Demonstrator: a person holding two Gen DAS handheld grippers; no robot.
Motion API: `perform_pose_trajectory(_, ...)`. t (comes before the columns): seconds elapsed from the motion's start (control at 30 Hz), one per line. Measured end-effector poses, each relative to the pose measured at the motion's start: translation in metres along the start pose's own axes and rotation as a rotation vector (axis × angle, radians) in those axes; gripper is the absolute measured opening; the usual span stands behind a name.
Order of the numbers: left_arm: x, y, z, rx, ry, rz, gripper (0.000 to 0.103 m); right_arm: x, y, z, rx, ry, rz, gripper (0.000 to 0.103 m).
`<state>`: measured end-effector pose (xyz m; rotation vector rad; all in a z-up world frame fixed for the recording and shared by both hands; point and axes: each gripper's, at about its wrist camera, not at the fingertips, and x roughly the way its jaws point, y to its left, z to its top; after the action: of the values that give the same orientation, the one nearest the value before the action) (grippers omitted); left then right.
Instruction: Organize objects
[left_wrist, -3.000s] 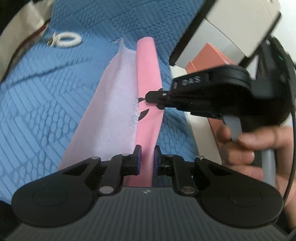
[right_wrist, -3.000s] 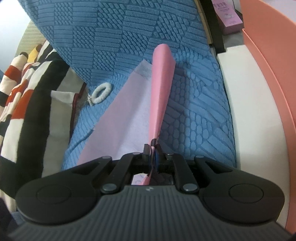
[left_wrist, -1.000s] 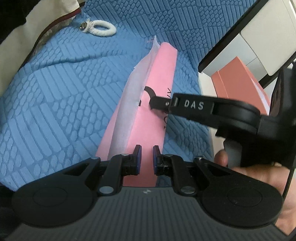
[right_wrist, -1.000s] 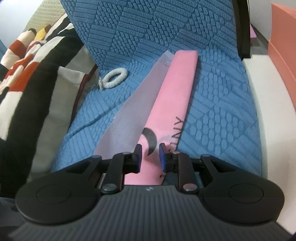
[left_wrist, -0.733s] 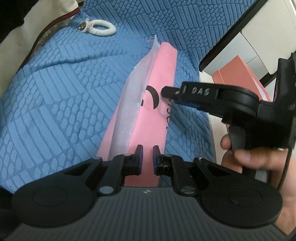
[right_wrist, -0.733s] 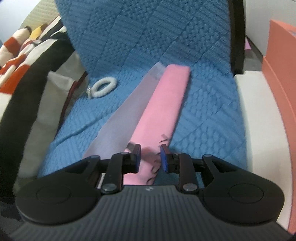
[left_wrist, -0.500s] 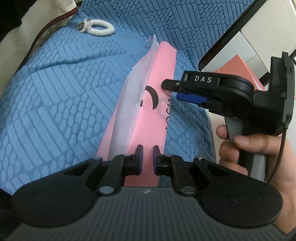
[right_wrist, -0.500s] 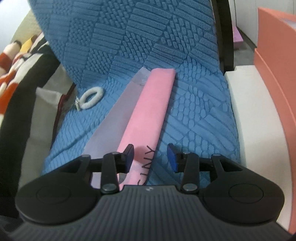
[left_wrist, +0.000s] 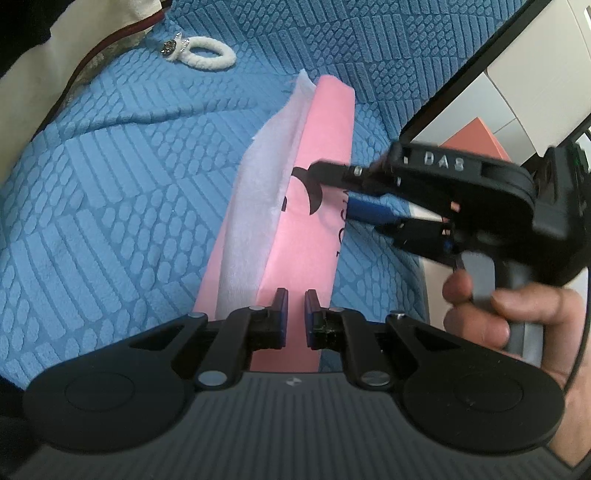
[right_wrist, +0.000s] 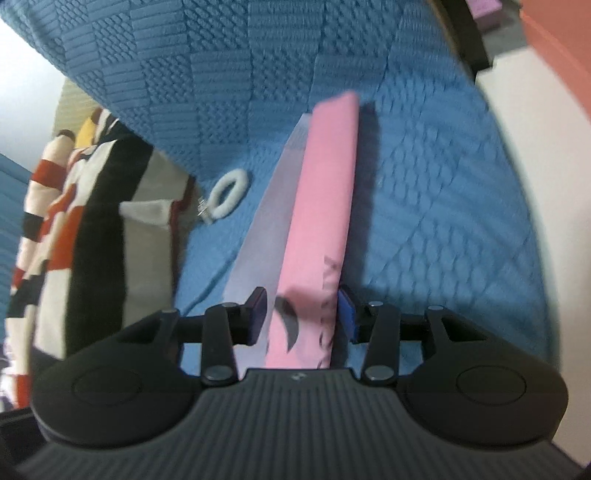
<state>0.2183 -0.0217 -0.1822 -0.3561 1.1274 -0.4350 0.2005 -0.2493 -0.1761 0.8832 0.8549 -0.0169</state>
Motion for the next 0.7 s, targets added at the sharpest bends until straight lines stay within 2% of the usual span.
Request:
perform_pose_trajectory(0.1,0.0,0.0,0.0,-0.002,-0.003,0.002,0.013,0.003,0.002,-0.007,0.001,0.024,0.0,0.02)
perform_pose_trajectory(0.13,0.0,-0.001,0.001,-0.001,-0.004,0.002,0.013,0.003,0.004,-0.008,-0.012,0.022,-0.012,0.017)
perform_pose_trajectory(0.4,-0.005,-0.007,0.001,0.015,-0.025,-0.009,0.015,-0.003,0.015,-0.011,-0.07,0.0,-0.042,0.011)
perform_pose_trajectory(0.57,-0.006,-0.011,0.001,0.031,-0.035,-0.007,0.036,-0.005,0.016,-0.012,-0.074,-0.004,-0.06,0.011)
perform_pose_trajectory(0.7,-0.007,-0.023,-0.004,0.091,-0.048,-0.007,0.044,-0.009,0.018,-0.016,-0.09,-0.006,-0.076,0.01)
